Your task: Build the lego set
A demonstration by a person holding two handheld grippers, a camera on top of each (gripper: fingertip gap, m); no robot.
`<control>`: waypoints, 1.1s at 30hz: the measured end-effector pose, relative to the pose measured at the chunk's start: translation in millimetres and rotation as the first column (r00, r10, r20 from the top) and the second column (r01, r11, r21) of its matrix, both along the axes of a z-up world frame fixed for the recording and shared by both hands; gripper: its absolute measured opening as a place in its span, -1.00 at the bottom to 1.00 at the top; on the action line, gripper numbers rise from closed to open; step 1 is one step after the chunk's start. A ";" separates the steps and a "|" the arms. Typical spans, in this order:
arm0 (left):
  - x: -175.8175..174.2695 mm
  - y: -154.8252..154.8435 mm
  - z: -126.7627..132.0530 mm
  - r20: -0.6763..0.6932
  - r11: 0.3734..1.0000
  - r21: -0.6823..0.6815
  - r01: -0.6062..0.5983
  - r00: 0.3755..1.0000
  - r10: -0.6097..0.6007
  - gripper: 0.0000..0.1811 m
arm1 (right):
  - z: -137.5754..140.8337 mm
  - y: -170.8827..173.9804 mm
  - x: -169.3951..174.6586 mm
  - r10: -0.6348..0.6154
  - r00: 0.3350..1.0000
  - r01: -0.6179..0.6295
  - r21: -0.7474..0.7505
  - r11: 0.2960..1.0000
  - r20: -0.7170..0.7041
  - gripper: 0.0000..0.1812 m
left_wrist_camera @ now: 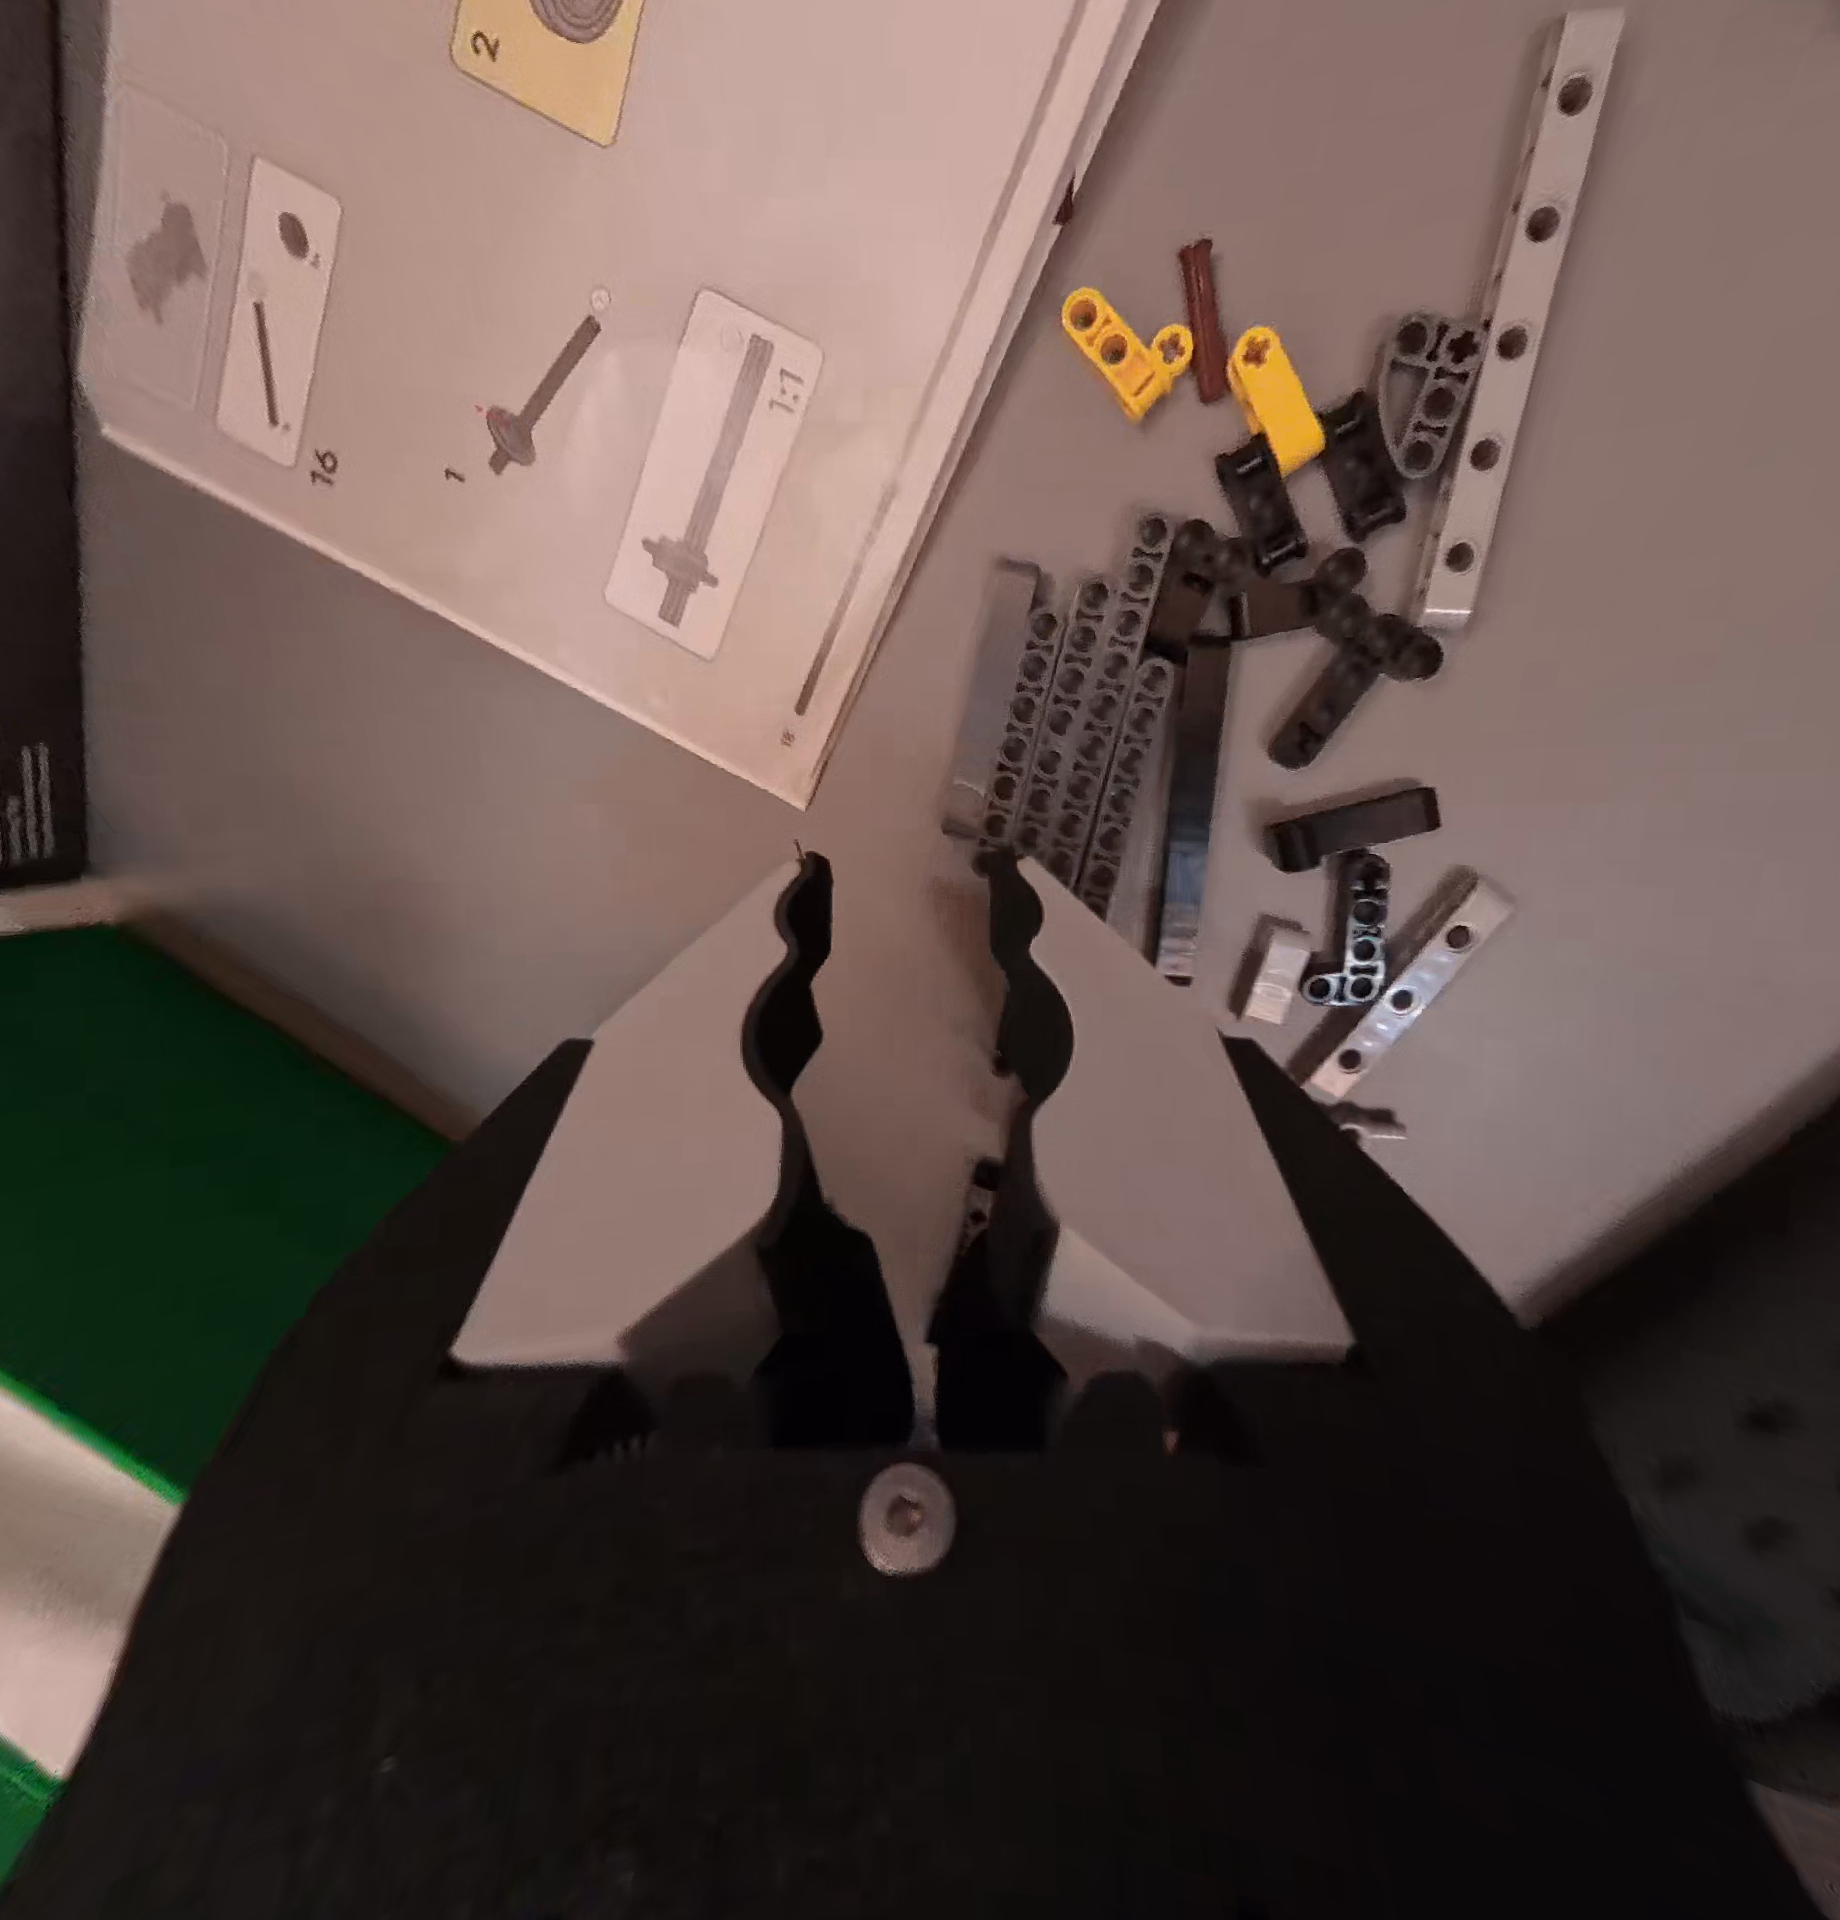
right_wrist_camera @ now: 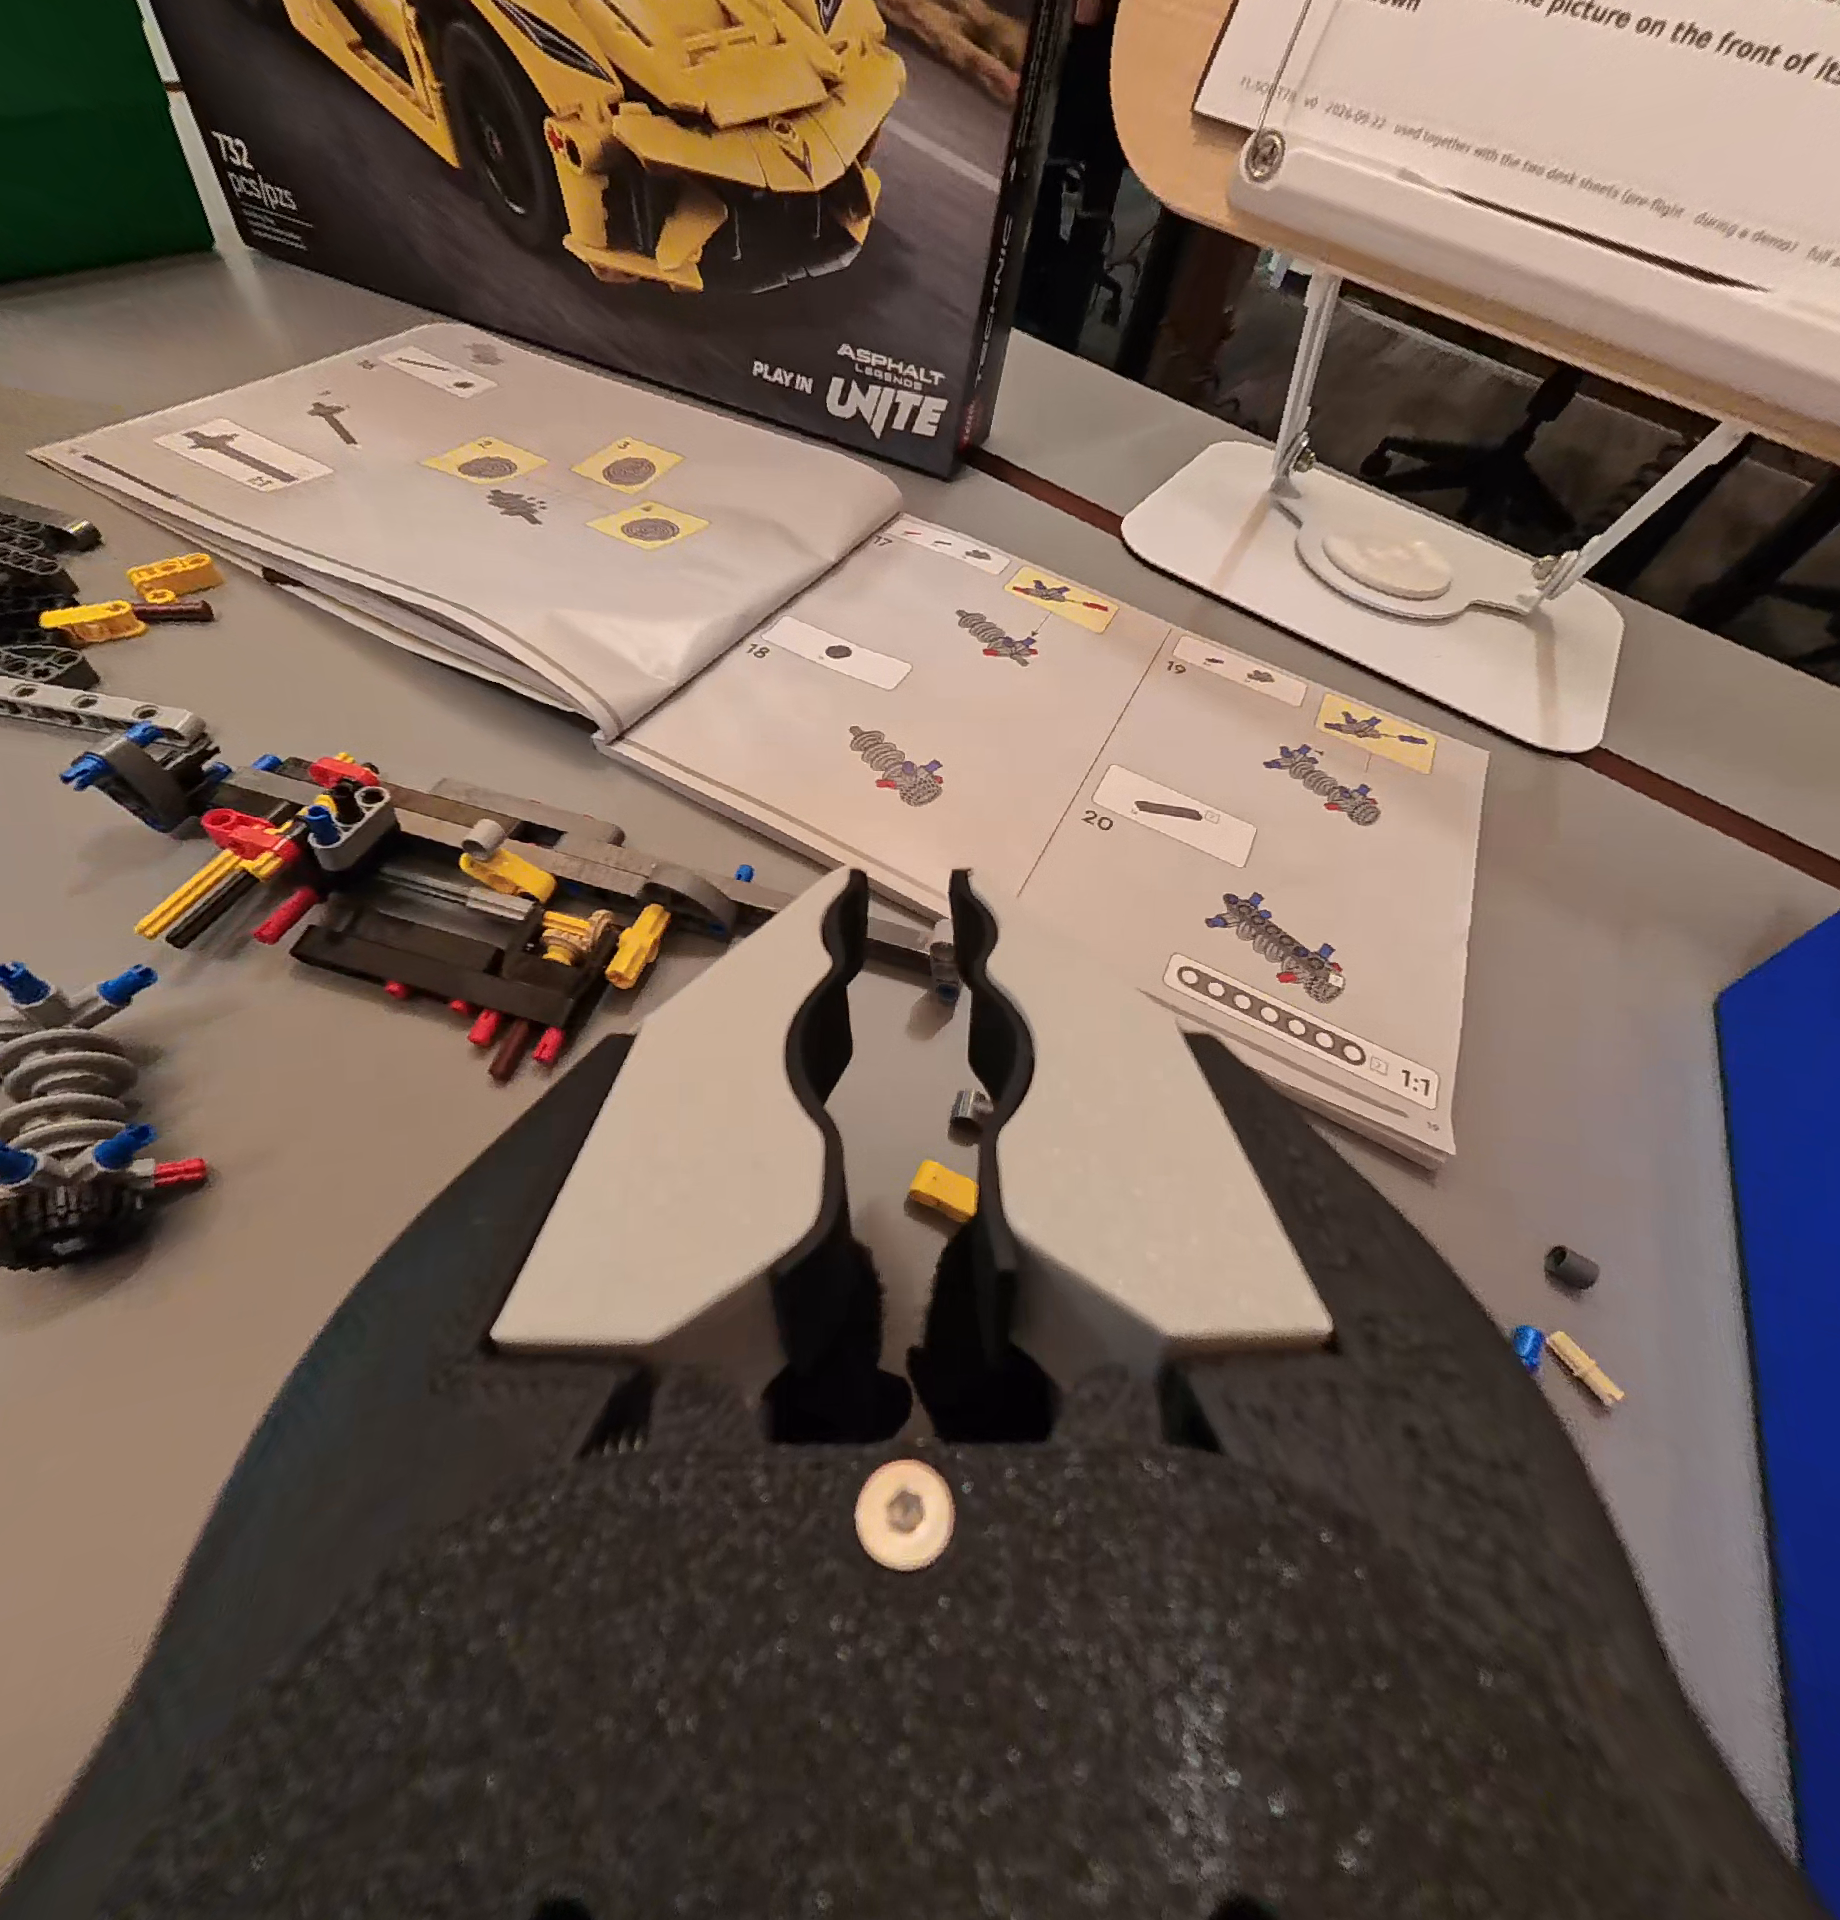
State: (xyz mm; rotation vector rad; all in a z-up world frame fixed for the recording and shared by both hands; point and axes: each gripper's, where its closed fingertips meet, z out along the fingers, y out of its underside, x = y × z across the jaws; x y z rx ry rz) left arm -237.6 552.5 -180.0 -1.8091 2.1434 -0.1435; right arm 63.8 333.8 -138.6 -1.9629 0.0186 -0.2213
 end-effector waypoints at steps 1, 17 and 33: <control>2.1 0.8 -3.8 -0.025 0.999 -0.029 0.020 0.999 -0.021 -0.70 | -0.4 0.0 -0.2 0.001 1.000 -0.001 -0.001 1.000 -0.003 -0.84; 18.6 3.5 -19.5 -0.088 0.986 -0.158 0.057 0.993 -0.072 -0.71 | -2.5 1.5 -8.6 0.030 0.998 -0.029 -0.023 0.999 0.047 -0.84; 33.4 -5.3 -10.1 -0.043 0.966 -0.217 0.142 0.987 -0.155 -0.93 | -2.7 2.3 -12.2 0.042 0.997 -0.040 -0.029 0.999 0.068 -0.85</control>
